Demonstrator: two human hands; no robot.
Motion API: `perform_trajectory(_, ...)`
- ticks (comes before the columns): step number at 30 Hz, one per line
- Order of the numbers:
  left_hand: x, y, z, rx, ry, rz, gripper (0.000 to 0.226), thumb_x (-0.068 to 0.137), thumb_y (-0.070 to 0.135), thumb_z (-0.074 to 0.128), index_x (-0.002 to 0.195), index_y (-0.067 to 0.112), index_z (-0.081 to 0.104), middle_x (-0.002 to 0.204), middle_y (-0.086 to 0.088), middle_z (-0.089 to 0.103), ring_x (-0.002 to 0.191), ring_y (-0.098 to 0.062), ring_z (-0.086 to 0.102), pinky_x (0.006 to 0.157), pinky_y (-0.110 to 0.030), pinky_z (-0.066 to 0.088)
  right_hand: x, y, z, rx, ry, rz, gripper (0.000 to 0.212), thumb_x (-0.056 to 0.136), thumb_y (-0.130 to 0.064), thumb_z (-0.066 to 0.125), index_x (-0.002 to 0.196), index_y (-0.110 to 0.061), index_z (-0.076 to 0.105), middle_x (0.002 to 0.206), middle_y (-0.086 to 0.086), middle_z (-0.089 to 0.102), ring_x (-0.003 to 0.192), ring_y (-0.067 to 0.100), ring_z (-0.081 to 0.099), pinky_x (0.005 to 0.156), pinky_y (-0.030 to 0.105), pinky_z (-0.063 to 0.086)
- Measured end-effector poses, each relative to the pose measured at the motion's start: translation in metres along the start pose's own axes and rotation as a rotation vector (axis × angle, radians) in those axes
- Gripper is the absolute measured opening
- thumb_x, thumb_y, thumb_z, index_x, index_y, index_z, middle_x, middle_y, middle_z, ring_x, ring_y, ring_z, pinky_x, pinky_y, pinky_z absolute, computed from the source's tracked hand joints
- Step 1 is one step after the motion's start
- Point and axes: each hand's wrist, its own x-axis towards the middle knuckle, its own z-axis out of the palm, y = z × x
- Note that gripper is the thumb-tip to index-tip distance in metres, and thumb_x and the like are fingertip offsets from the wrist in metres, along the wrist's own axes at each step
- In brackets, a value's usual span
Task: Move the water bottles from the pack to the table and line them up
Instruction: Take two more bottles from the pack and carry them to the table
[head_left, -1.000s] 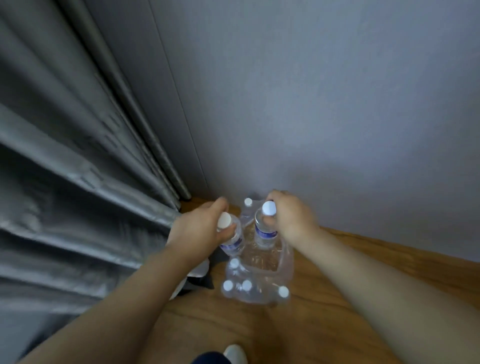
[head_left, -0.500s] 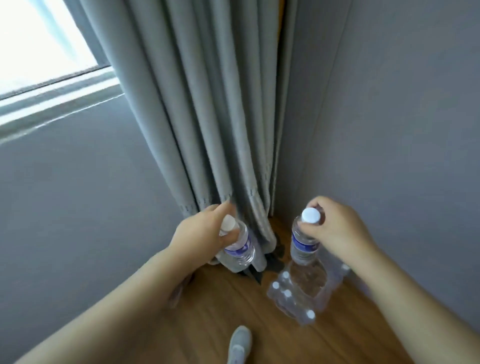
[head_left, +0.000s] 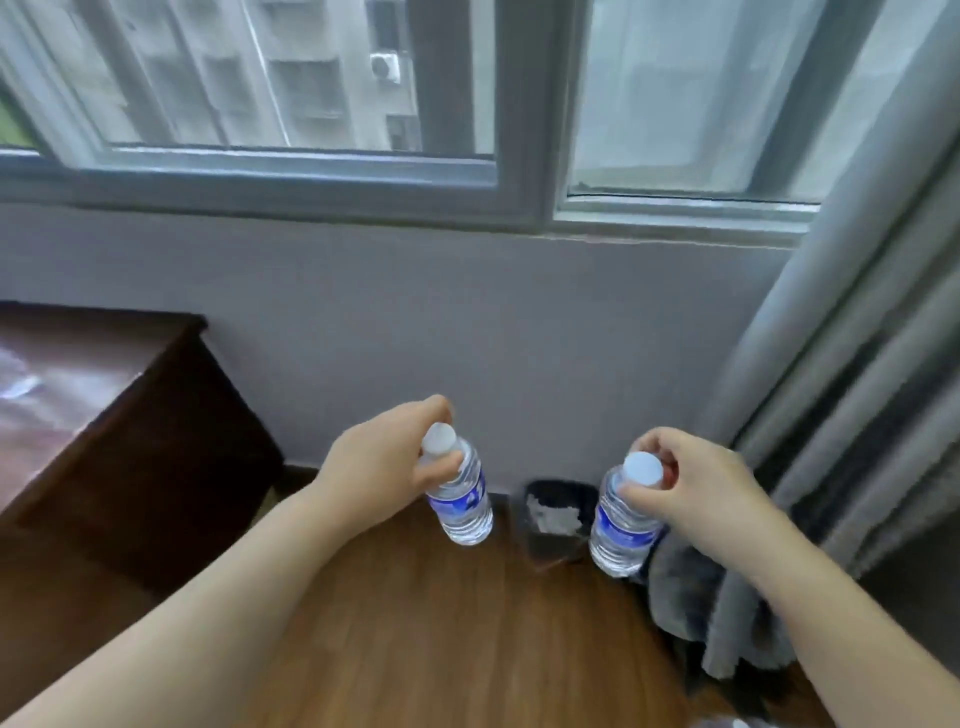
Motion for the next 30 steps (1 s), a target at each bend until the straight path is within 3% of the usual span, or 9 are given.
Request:
perform_trajectory(3,-0.050,-0.070,-0.041,0.008,0.078,-0.163,0.018,0.083,0.045,0.054,0.092,0.033,0.044,0.081,0.014,0.056,0.073,-0.004,0.053,0.058,-0.025,0.038,0.008,-0.075,0.049,-0.016,-0.109,-0.143,0.017,0.071,-0.027,0.074,0.080,-0.027,0.060,0.075,-0.009,0.066,0.072,0.007,0.061,0.064,0.027,0.048)
perform_trajectory(8,-0.143,-0.181,-0.112,0.015,0.196,-0.391,0.015,0.083,0.040,0.058,0.086,0.031,0.046,0.079,0.008,0.058,0.070,-0.009,0.055,0.059,-0.030,0.044,0.001,-0.200,0.146,-0.029,-0.267,-0.351,0.016,0.073,-0.028,0.072,0.080,-0.027,0.058,0.075,-0.009,0.064,0.067,0.003,0.057,0.053,0.015,0.041)
perform_trajectory(13,-0.242,-0.296,-0.172,0.035,0.279,-0.594,0.015,0.082,0.041,0.057,0.084,0.032,0.046,0.076,0.008,0.058,0.067,-0.009,0.056,0.057,-0.032,0.045,-0.021,-0.323,0.259,-0.025,-0.388,-0.493,0.016,0.074,-0.029,0.073,0.082,-0.028,0.058,0.074,-0.009,0.063,0.071,0.008,0.060,0.054,0.017,0.046)
perform_trajectory(17,-0.317,-0.380,-0.209,0.060,0.335,-0.747,0.015,0.081,0.042,0.057,0.084,0.035,0.044,0.077,0.010,0.058,0.071,-0.009,0.060,0.060,-0.038,0.055,-0.041,-0.416,0.345,-0.024,-0.475,-0.610,0.016,0.075,-0.030,0.073,0.082,-0.028,0.058,0.074,-0.009,0.062,0.069,0.007,0.059,0.051,0.012,0.040)
perform_trajectory(20,-0.362,-0.435,-0.234,0.084,0.373,-0.873,0.016,0.082,0.042,0.057,0.084,0.034,0.043,0.076,0.010,0.058,0.073,-0.010,0.062,0.060,-0.041,0.058,-0.053,-0.480,0.401,0.000,-0.527,-0.666,0.017,0.074,-0.030,0.073,0.083,-0.026,0.060,0.072,-0.006,0.062,0.068,0.010,0.059,0.052,0.019,0.044)
perform_trajectory(25,-0.407,-0.518,-0.270,0.097,0.424,-1.035,0.016,0.086,0.039,0.059,0.089,0.032,0.045,0.079,0.010,0.058,0.073,-0.012,0.059,0.057,-0.030,0.053,-0.058,-0.583,0.481,-0.019,-0.622,-0.822,0.021,0.076,-0.030,0.072,0.090,-0.021,0.059,0.073,-0.007,0.059,0.063,0.004,0.053,0.052,0.014,0.035)
perform_trajectory(30,-0.416,-0.605,-0.303,0.109,0.464,-1.157,0.015,0.087,0.036,0.059,0.093,0.028,0.047,0.080,0.007,0.058,0.070,-0.015,0.056,0.052,-0.021,0.038,-0.035,-0.678,0.559,-0.018,-0.631,-0.925,0.024,0.073,-0.033,0.070,0.087,-0.016,0.061,0.077,0.000,0.063,0.070,0.013,0.060,0.059,0.029,0.049)
